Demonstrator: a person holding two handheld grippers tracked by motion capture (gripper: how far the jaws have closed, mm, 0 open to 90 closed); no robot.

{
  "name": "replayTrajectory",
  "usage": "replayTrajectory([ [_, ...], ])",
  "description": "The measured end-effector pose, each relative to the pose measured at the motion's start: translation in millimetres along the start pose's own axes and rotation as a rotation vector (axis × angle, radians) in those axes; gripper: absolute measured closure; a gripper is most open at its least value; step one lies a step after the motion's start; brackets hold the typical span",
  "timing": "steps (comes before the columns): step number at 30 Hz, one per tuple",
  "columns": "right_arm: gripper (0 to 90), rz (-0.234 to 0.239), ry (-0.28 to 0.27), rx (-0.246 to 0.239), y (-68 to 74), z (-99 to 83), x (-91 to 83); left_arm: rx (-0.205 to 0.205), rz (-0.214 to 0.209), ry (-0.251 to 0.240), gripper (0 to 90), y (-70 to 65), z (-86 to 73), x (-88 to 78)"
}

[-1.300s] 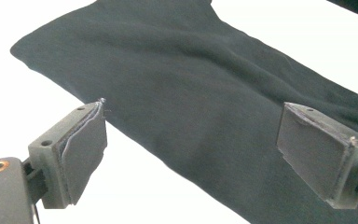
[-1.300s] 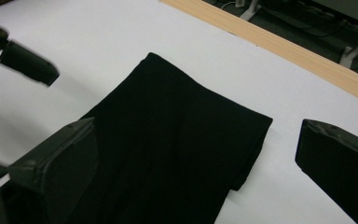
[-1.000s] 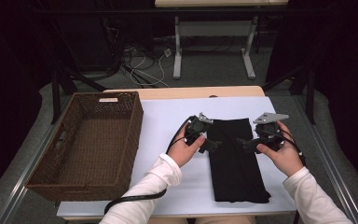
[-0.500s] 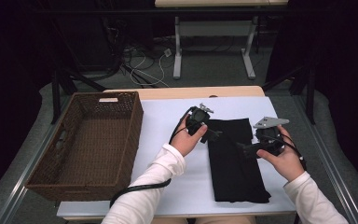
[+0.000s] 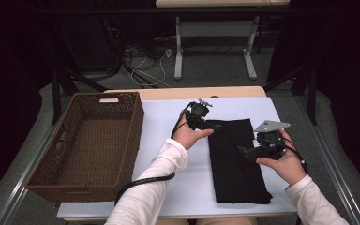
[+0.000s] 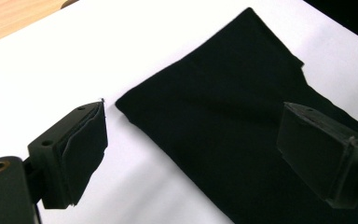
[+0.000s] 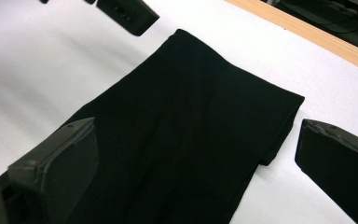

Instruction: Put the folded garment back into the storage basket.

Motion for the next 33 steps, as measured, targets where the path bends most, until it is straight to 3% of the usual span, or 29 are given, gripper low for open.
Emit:
replayTrajectory([
  [11, 0.0, 0.003, 0.013, -0.014, 2.6, -3.1, -0.2, -0.031, 0.015, -0.003, 17.2, 11.2, 1.4, 7.9],
  [14, 0.3, 0.006, 0.021, -0.015, 3.4, -4.3, 0.6, -0.054, 0.023, 0.011, 25.7, 14.8, 0.0, 13.7],
  [23, 1.7, 0.011, 0.014, -0.017, 6.4, -8.0, 2.8, -0.090, 0.009, 0.055, 39.1, 18.3, -5.6, 35.9],
  [29, 2.7, 0.018, 0.009, -0.016, 9.9, -10.5, 0.6, -0.179, -0.023, 0.079, 39.9, 21.0, -9.1, 49.3],
  [33, 3.1, 0.017, 0.009, -0.013, 12.7, -13.2, -2.1, -0.186, -0.024, 0.103, 43.1, 21.3, -10.9, 55.8],
])
Point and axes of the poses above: each handheld gripper's, and its own axes: x roughly forward along the jaws, z roughly out of its top, y roughly to its left, the point moved 1 cm from there along x, roughly forward along the jaws, and after that the axes turned 6 degrees about z, right-handed, at the moved point
